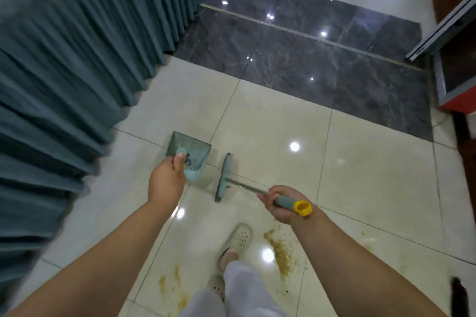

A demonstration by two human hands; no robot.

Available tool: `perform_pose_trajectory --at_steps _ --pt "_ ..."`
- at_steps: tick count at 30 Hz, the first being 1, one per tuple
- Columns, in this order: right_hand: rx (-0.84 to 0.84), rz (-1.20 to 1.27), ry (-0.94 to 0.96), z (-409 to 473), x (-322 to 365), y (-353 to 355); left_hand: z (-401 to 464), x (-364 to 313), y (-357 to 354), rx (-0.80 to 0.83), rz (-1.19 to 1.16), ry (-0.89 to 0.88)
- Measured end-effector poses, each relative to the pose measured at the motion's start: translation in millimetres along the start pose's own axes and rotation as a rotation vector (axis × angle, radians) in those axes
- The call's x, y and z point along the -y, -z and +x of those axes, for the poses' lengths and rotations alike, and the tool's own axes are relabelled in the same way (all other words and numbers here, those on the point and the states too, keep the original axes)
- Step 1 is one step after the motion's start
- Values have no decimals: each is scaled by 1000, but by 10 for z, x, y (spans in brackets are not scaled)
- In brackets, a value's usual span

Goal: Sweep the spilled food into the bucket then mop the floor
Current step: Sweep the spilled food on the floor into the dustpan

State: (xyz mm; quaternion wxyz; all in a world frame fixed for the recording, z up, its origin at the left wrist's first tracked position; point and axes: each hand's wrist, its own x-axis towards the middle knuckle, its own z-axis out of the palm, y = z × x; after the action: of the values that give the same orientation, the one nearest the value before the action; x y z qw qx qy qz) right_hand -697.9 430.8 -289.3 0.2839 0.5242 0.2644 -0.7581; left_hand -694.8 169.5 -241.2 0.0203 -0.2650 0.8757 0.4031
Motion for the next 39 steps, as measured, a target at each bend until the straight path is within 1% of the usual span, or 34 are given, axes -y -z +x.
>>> perform_pose_trajectory --at_steps 5,9,11,14,21,25,30,33,35,37,39 --pt "56 -59 -70 370 191 -573 460 -275 -100 -5 57 7" --pt "29 -39 -79 628 497 -802 879 -490 -251 -7 98 17" --pt "0 -30 -74 685 717 -808 1043 -565 -341 7 99 23" --pt "-36 59 -58 704 1090 -724 1229 -720 -493 43 99 10" --pt "-117 269 67 485 1720 -453 1509 -1211 -895 143 124 -112" --pt "-120 410 122 381 1891 -209 1596 -1533 -1154 261 139 -195" --pt "-169 622 150 283 1901 142 1690 -1943 -1514 444 156 -290" --pt "-198 747 174 316 1800 417 1757 -2200 -1694 548 201 -382" --pt "-207 861 227 306 1683 474 1815 -2361 -1792 620 225 -448" --pt "-199 1000 302 303 1552 546 1886 -2485 -1865 685 243 -509" --pt "-177 1071 307 331 1357 612 1967 -2593 -1924 752 240 -560"
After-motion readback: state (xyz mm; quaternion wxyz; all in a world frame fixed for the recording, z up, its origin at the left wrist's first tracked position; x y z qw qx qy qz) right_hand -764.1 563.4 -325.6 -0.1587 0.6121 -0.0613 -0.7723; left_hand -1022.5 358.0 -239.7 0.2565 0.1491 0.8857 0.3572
